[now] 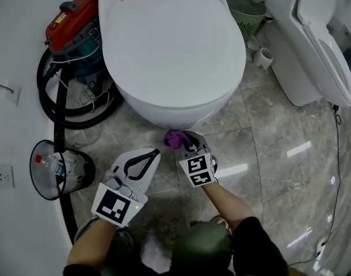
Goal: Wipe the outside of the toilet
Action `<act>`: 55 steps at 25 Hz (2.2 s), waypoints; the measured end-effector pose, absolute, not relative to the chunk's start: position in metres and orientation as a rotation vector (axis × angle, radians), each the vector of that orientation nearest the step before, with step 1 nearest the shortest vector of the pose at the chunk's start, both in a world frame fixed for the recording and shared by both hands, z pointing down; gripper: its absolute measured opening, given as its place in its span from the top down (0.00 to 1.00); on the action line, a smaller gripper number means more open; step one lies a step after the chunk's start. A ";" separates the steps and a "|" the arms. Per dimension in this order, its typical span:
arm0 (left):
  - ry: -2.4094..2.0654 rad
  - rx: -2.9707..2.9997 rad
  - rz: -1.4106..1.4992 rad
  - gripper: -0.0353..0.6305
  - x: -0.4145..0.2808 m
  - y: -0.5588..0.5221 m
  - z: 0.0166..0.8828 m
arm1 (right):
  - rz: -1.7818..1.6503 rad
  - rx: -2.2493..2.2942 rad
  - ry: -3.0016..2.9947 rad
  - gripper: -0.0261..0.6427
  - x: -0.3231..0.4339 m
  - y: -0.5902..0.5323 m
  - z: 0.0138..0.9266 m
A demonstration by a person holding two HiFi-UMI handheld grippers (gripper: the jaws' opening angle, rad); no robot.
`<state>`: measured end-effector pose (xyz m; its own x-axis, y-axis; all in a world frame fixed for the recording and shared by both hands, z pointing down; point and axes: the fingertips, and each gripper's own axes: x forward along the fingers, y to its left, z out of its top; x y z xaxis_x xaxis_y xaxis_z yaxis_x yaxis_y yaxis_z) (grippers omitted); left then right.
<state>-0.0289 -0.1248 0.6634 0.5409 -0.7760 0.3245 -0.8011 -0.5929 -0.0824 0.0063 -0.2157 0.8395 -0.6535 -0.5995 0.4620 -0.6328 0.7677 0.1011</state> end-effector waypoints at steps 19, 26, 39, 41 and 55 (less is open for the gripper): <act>-1.361 2.693 0.539 0.94 -0.019 -0.130 0.672 | 0.194 1.435 -2.221 0.90 0.168 -0.331 0.834; -1.362 2.730 0.543 0.94 -0.019 -0.133 0.667 | 0.212 1.440 -2.250 0.90 0.168 -0.320 0.829; -1.331 2.934 0.441 0.94 -0.006 -0.134 0.641 | 0.225 1.268 -2.388 0.90 0.149 -0.205 0.776; -1.311 2.991 0.489 0.94 0.000 -0.131 0.637 | 0.238 1.193 -2.416 0.90 0.136 -0.183 0.768; -1.177 2.936 0.704 0.94 0.006 -0.073 0.610 | 0.580 1.388 -2.315 0.90 0.106 -0.102 0.631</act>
